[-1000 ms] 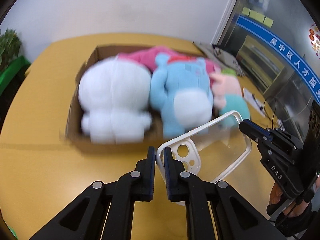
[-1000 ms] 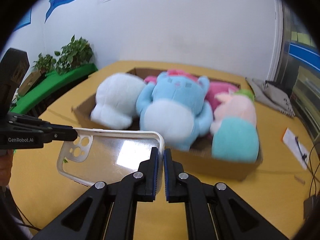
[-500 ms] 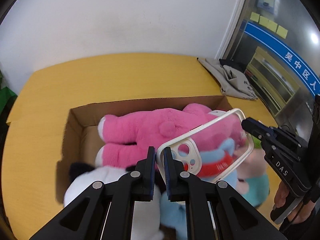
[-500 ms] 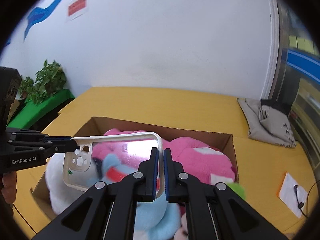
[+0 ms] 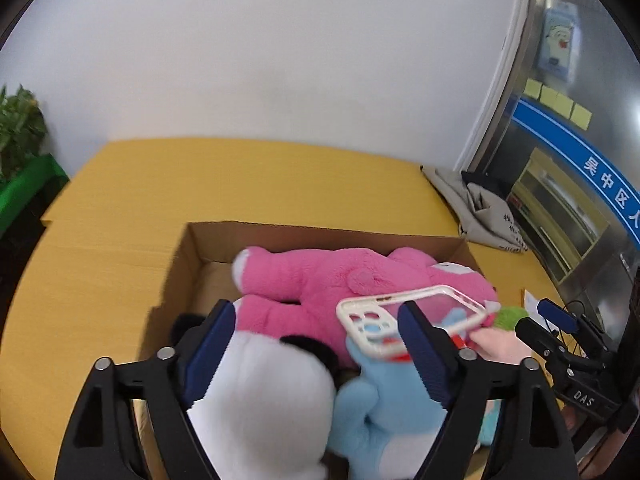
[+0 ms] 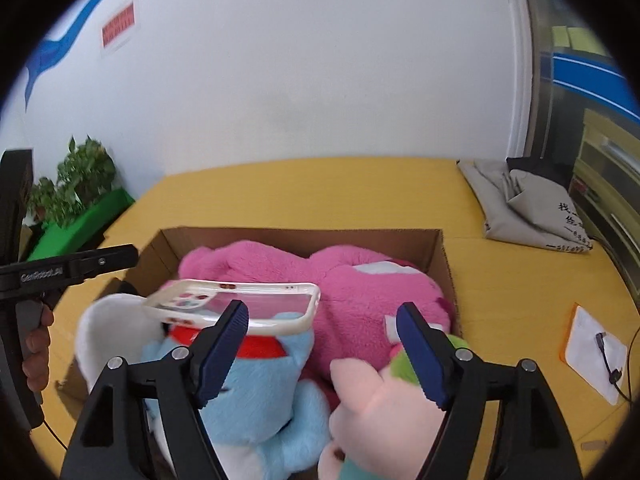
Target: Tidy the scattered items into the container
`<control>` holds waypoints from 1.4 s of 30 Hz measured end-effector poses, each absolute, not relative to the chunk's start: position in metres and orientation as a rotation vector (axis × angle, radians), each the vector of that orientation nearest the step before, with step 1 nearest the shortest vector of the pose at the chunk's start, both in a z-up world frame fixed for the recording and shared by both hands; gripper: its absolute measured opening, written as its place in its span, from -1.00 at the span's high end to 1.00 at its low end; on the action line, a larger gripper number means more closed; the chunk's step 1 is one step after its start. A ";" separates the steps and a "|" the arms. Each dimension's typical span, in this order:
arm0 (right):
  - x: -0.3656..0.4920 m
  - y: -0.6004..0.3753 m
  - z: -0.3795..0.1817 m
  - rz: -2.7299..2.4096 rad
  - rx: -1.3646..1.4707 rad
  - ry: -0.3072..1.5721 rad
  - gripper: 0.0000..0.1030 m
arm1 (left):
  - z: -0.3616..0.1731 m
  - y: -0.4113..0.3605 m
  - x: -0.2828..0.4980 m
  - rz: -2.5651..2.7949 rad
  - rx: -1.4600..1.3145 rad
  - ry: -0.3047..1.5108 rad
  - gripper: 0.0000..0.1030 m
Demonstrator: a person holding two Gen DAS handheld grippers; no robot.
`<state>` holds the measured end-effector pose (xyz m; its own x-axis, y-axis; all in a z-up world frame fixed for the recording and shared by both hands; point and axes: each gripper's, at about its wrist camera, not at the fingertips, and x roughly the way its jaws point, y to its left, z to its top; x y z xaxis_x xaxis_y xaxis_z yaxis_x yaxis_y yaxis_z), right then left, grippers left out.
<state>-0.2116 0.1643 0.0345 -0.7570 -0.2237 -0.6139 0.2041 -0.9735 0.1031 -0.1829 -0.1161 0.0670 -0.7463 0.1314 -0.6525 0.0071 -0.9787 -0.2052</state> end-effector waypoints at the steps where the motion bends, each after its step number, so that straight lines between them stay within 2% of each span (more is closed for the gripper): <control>1: -0.202 0.164 0.039 -2.749 0.953 -0.030 -0.49 | 0.072 -0.114 -0.162 2.884 -1.059 -0.283 -0.86; 2: -0.189 0.163 0.043 -2.756 0.938 -0.008 -0.49 | 0.075 -0.111 -0.144 2.902 -1.032 -0.264 -0.98; 3: -0.177 0.162 0.045 -2.761 0.930 0.010 -0.49 | 0.077 -0.107 -0.126 2.917 -1.008 -0.238 -0.99; 9: -0.109 0.149 0.040 -2.774 0.922 0.077 -0.49 | 0.071 -0.084 -0.052 2.971 -0.966 -0.124 -0.99; 16: -0.061 0.143 0.042 -2.803 0.903 0.095 -0.49 | 0.061 -0.079 -0.002 2.963 -0.965 -0.167 -0.99; 42: -0.028 0.140 0.041 -2.833 0.900 0.116 -0.49 | 0.059 -0.072 0.026 2.955 -0.951 -0.187 -0.99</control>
<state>-0.0276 0.1402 0.0413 -0.8044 -0.1343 -0.5788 0.1811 -0.9832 -0.0237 0.0264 -0.0723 0.0595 -0.8127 0.0670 -0.5789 0.0067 -0.9922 -0.1242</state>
